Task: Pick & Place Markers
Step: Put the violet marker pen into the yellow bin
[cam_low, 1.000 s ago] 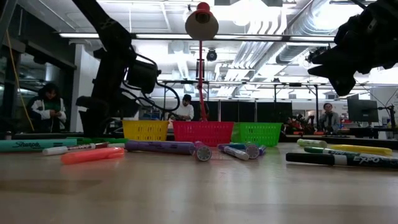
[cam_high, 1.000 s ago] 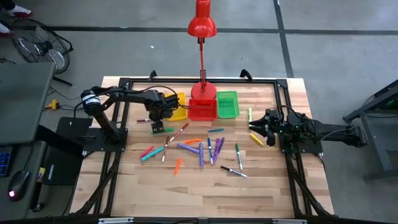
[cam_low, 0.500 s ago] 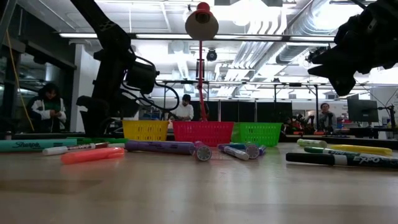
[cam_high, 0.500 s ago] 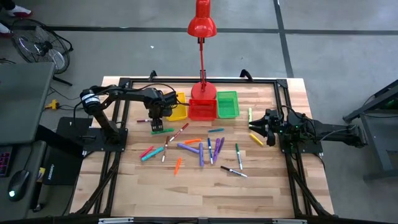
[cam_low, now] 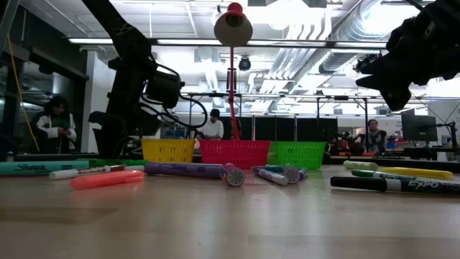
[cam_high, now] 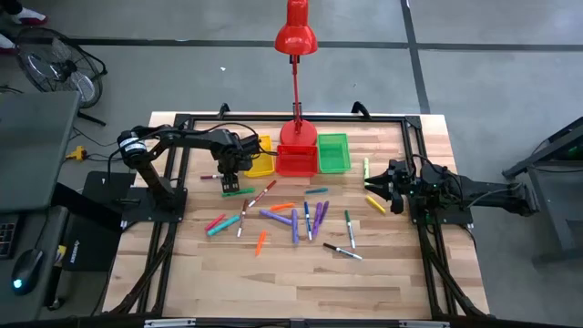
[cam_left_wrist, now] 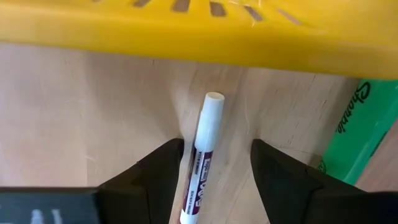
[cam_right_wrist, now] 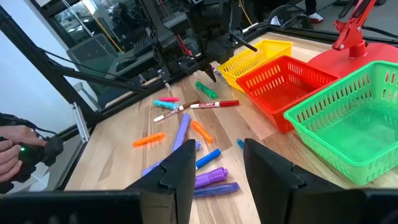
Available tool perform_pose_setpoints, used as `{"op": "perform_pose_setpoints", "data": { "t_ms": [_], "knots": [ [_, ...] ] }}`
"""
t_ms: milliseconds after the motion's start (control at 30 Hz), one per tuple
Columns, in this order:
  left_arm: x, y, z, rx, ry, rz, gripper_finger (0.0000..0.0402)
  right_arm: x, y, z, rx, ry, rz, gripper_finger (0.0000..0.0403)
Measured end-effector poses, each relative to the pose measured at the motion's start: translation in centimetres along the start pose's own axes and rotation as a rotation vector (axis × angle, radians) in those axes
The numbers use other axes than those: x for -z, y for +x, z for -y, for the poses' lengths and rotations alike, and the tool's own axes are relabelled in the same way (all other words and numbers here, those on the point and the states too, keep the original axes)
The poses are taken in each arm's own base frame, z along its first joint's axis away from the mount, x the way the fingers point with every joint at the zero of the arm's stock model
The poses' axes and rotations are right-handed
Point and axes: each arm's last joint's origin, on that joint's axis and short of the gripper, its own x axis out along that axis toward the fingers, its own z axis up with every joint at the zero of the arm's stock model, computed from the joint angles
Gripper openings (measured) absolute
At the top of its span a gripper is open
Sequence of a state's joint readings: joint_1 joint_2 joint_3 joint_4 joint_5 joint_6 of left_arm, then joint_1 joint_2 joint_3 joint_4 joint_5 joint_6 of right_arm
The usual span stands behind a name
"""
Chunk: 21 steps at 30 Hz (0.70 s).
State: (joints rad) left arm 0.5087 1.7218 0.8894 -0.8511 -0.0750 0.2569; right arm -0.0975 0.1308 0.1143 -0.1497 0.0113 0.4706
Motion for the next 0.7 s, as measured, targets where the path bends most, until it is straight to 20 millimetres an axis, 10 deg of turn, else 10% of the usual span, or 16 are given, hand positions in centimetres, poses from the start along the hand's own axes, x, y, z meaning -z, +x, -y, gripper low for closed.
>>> {"op": "perform_pose_setpoints", "data": {
  "t_ms": [700],
  "knots": [
    [-0.1,-0.05,0.47,-0.008,0.0,-0.004,0.0025,0.01,0.0,0.01,0.0,0.0,0.0,0.0124]
  ]
}}
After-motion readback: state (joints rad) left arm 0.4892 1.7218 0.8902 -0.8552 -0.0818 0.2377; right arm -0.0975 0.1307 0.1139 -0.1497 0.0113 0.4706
